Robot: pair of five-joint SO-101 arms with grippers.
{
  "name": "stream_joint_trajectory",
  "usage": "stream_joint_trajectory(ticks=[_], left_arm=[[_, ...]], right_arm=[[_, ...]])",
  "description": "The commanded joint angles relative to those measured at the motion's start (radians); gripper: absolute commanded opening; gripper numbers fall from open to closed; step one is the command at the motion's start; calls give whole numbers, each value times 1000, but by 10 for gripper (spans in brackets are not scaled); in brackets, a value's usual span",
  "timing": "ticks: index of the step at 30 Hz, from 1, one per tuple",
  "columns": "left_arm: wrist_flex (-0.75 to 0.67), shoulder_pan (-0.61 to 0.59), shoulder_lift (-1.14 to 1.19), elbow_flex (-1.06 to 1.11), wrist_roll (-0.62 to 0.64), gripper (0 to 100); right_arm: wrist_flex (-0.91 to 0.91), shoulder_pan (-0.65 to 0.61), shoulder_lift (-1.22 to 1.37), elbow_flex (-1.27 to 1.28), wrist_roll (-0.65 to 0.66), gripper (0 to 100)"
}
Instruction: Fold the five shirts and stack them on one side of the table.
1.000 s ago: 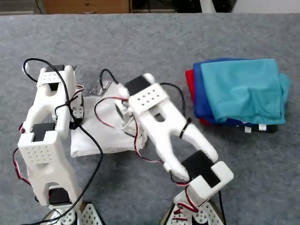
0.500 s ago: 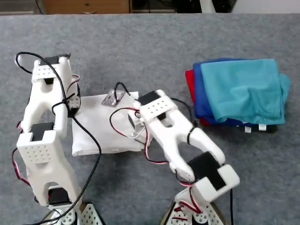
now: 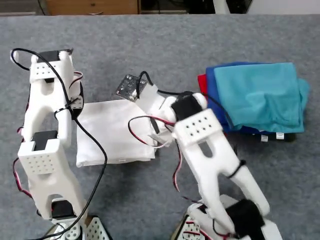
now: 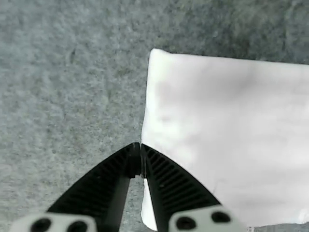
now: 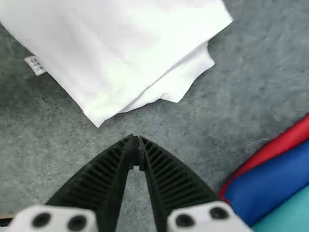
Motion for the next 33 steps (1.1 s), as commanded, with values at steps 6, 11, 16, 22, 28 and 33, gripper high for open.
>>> stream_joint_trajectory(ticks=[6, 11, 16, 22, 28, 33], left_arm=[[26, -94, -309, 106, -114, 19], [-46, -118, -481, 400, -117, 19], [-198, -127, -670, 718, -84, 19], [-276, -192, -915, 974, -84, 19], [-339, -281, -1046, 1128, -84, 19], [-341, -322, -1098, 1201, -84, 19]], right_arm=[[34, 10, -182, 70, 0, 2], [-35, 13, -254, 168, -110, 14], [-163, 8, -263, 271, -434, 186], [-256, -13, -262, 309, -603, 195], [-319, -62, -262, 308, -850, 196], [-322, -116, -211, 302, -936, 196]])
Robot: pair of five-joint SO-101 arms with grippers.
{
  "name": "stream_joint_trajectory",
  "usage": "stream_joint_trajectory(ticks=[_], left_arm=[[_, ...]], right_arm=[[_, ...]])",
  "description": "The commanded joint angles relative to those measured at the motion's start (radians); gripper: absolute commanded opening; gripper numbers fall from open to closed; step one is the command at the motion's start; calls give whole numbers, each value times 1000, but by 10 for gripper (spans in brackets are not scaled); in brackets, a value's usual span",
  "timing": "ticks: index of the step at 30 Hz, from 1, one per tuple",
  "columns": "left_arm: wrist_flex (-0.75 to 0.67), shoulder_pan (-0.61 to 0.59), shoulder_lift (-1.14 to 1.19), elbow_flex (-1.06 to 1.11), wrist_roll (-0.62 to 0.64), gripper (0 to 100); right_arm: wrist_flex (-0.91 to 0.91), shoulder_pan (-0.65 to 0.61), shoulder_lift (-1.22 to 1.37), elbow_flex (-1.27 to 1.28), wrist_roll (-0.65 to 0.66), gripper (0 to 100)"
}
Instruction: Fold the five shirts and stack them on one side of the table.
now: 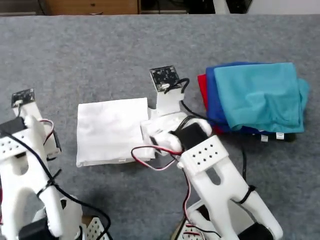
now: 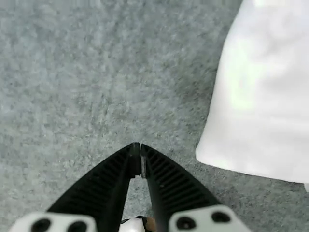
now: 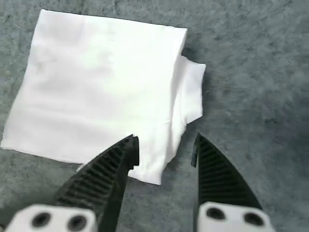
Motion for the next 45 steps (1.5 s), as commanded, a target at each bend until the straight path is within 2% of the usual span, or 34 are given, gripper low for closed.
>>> stream_joint_trajectory(ticks=[1, 9, 11, 16, 18, 27, 30, 45], left_arm=[[-14, -32, -48, 41, 11, 19], [-212, -32, -170, 324, -37, 19], [-264, -32, -219, 379, -35, 19], [-373, -31, -320, 502, -37, 19], [-402, -29, -351, 548, -32, 19], [-416, -28, -427, 595, -35, 19], [-416, -28, -438, 598, -35, 19], [-416, -29, -438, 600, -37, 19]], right_arm=[[-14, -27, 45, -19, -48, 196], [-34, -27, 265, -102, -216, 201], [-26, -27, 321, -117, -245, 253], [-32, -58, 417, -119, -305, 458], [-34, -82, 433, -117, -307, 484], [-176, -166, 446, -110, -308, 419], [-210, -168, 447, -110, -361, 419], [-230, -168, 694, -143, -381, 415]])
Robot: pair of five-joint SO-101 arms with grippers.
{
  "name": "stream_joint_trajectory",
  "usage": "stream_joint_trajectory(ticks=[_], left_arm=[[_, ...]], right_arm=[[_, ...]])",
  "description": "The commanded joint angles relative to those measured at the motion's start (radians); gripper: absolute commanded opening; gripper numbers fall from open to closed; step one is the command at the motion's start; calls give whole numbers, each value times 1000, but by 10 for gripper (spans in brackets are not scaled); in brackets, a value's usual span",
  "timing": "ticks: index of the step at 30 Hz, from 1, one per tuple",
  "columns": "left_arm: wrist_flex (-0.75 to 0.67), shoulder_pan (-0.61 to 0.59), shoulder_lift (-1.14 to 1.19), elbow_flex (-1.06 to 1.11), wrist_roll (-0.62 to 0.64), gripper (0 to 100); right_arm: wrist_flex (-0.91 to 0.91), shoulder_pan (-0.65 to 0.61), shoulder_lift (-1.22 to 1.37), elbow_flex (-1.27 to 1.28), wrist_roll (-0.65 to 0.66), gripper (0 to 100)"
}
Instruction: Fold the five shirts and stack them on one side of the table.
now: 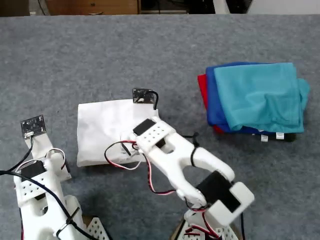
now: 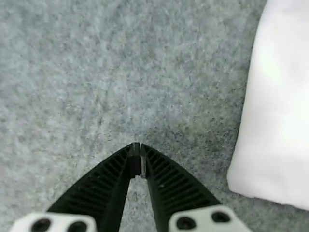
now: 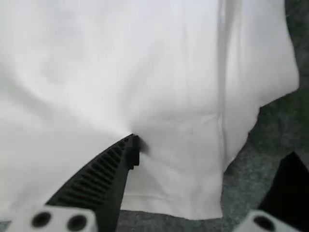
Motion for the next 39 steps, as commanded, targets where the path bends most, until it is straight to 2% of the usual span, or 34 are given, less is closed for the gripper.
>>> stream_joint_trajectory(ticks=[1, 10, 12, 18, 23, 29, 34, 39], left_arm=[[-12, -2, -15, -3, -3, 19], [-25, -2, -18, 6, -3, 19], [-25, -2, -18, 6, -3, 19], [-25, -2, -18, 6, -3, 19], [-25, -2, -18, 6, -3, 19], [-25, -2, -18, 6, -3, 19], [-25, -2, -18, 6, -3, 19], [-25, -2, -18, 6, -3, 19]], right_arm=[[-20, -12, 38, -51, -14, 415], [-32, -7, 102, -56, -12, 408], [-31, -7, 102, -56, -8, 361], [-32, -5, 102, -59, 46, 125], [-28, 45, 101, -74, 77, 22], [64, 134, 62, -157, 77, 12], [160, 140, -15, -249, 94, 12], [166, 140, -94, -309, 144, 12]])
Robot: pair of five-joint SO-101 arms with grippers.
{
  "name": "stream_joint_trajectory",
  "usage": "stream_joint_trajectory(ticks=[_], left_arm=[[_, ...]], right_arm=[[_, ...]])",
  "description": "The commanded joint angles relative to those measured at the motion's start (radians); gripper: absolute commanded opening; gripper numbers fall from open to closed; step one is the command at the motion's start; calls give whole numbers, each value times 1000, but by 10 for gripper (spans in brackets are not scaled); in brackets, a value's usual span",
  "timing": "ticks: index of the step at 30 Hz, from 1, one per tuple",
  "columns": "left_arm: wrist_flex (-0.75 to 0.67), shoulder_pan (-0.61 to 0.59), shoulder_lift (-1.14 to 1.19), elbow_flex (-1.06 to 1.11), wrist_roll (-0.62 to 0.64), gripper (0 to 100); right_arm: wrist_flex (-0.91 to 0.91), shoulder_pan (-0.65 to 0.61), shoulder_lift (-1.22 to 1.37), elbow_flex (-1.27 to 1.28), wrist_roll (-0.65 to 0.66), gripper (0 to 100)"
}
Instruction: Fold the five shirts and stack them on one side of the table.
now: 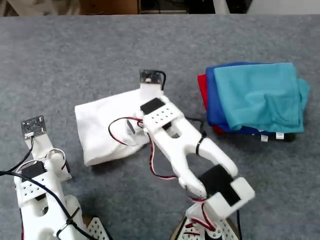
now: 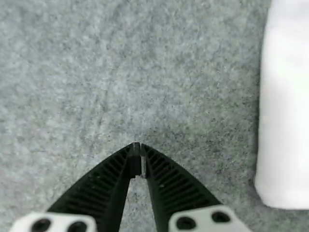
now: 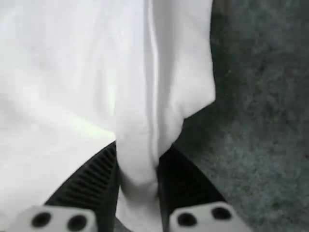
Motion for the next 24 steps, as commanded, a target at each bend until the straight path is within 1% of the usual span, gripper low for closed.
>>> stream_joint_trajectory(ticks=[1, 6, 9, 11, 14, 17, 20, 24], left_arm=[[-12, -2, -15, -5, -3, 19], [-12, -2, -15, -5, -3, 19], [-12, -2, -15, -5, -3, 19], [-11, -2, -15, -5, -3, 19], [-11, -2, -15, -5, -3, 19], [-11, -2, -15, -5, -3, 19], [-11, -2, -15, -5, -3, 19], [-11, -2, -15, -5, -3, 19]], right_arm=[[3, 15, -110, -85, 43, 12], [-3, 50, -223, -88, 115, 12], [-6, 127, -283, -90, 181, 12], [-6, 191, -311, -108, 249, 12], [-6, 314, -343, -159, 364, 12], [-6, 446, -361, -223, 448, 12], [-5, 578, -358, -280, 514, 12], [2, 733, -363, -294, 574, 12]])
